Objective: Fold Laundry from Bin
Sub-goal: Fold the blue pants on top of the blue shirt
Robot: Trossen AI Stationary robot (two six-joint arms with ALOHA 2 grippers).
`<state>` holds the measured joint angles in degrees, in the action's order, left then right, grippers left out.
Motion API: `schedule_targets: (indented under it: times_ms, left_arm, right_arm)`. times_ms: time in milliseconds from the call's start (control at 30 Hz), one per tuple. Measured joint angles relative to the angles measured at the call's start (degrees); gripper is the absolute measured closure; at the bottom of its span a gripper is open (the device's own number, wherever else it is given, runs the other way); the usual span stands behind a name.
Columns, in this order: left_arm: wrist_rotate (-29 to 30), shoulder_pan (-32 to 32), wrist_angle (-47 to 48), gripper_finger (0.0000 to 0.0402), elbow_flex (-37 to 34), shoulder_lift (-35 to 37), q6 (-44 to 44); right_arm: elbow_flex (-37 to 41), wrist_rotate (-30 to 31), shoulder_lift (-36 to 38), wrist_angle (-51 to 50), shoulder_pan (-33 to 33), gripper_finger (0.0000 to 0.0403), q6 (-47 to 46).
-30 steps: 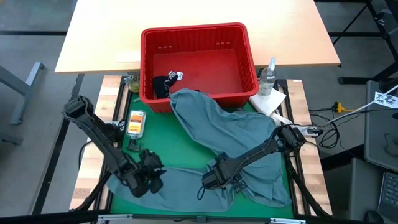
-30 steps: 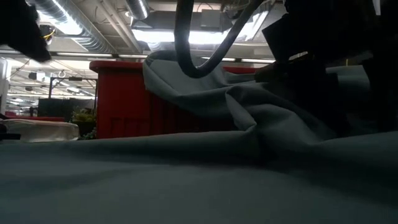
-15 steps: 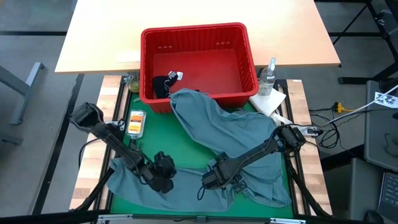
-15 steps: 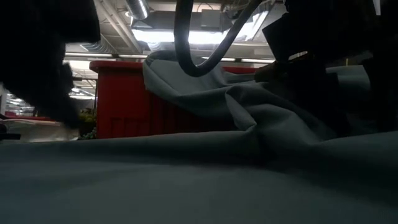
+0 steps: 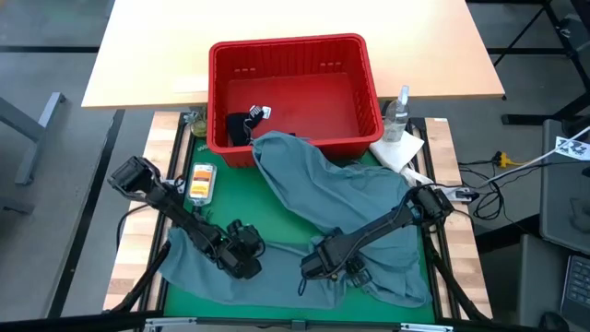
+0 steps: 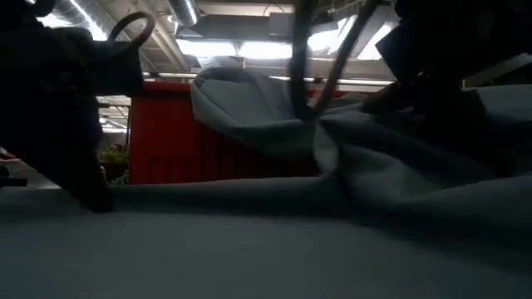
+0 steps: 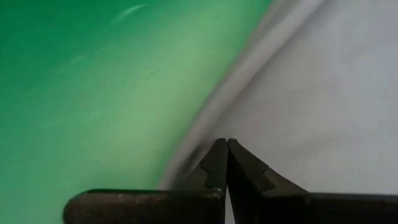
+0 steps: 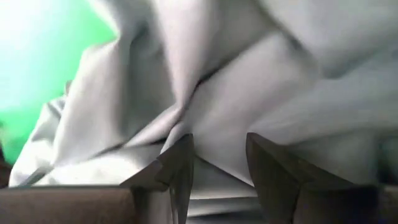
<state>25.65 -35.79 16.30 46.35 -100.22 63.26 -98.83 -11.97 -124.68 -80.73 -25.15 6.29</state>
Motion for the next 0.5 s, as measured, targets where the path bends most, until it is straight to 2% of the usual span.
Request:
schedule_targets:
  times_ms: [233,500]
  left_arm:
    - [0.5,-0.3,13.1,0.0401,0.0,1.9,5.3]
    - [1.0,-0.2,13.4,0.0401,-0.1,1.8,5.2]
  right_arm:
    - [0.0,-0.7,0.0,-4.8,0.0,0.0253,0.0]
    - [0.0,-2.6,0.0,-9.1,0.0,0.0253,-1.4]
